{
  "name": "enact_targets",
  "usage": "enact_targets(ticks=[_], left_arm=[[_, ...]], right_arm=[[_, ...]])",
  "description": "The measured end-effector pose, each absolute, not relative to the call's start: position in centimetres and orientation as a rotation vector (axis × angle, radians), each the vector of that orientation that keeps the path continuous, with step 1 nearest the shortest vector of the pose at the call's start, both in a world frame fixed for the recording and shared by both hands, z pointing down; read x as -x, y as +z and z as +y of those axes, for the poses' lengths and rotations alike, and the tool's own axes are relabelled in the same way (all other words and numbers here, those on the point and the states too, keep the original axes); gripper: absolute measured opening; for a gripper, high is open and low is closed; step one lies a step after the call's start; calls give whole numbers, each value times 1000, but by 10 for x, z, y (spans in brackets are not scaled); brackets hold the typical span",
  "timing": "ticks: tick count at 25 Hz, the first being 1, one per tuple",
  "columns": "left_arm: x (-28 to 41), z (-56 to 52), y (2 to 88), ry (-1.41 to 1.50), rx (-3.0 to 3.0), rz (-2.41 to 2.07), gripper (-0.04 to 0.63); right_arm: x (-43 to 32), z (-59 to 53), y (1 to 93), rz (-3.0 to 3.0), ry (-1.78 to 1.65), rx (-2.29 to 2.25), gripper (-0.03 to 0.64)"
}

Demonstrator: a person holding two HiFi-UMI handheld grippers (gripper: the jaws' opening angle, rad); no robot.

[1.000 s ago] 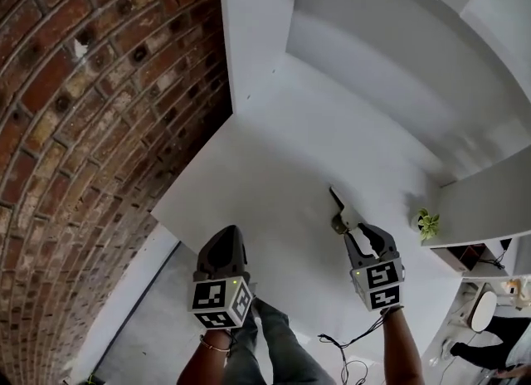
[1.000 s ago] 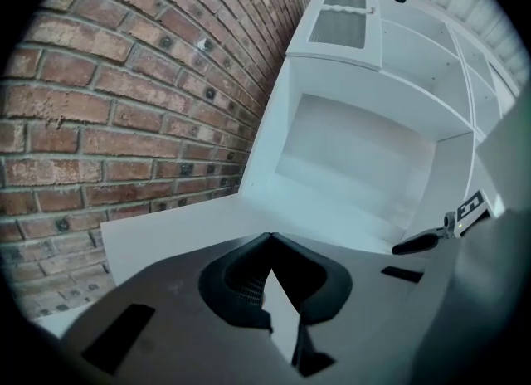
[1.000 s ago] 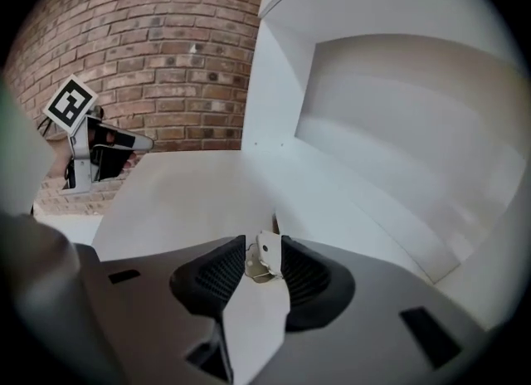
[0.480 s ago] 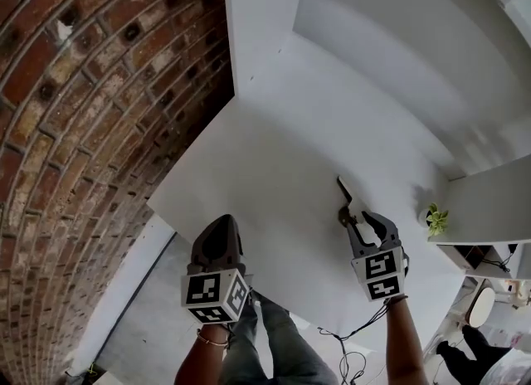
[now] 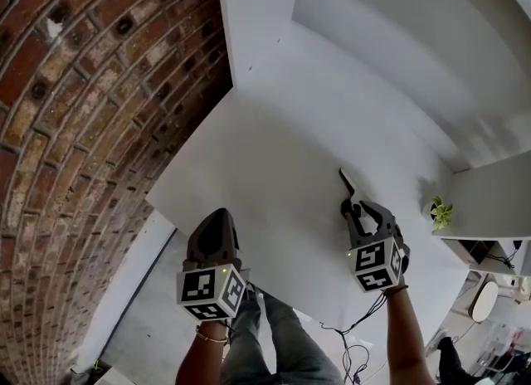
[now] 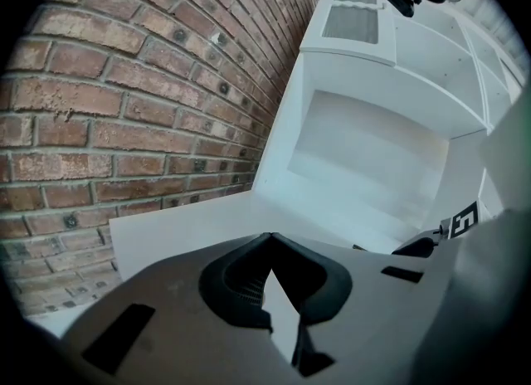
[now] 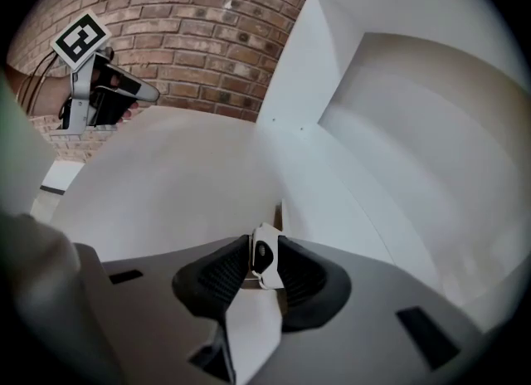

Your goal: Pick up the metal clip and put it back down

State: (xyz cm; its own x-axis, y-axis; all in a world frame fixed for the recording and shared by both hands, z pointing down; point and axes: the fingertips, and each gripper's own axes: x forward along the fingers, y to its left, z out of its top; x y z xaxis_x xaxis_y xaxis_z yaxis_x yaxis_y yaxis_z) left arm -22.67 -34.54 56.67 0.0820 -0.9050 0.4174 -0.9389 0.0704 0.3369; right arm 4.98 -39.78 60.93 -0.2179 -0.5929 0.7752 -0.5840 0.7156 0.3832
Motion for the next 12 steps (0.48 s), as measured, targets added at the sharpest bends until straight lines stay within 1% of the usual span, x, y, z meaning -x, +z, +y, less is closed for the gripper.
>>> enact_targets(ticks=[3,12], left_arm=[[230,-343,569,91,-1818,-1821,5],[232,-340,567,104,-1817,-1828,5]], right_arm=[[-51,-398,611,-1872,-25,-910,86],[-52,-399,610,-1861,-52,-910,77]])
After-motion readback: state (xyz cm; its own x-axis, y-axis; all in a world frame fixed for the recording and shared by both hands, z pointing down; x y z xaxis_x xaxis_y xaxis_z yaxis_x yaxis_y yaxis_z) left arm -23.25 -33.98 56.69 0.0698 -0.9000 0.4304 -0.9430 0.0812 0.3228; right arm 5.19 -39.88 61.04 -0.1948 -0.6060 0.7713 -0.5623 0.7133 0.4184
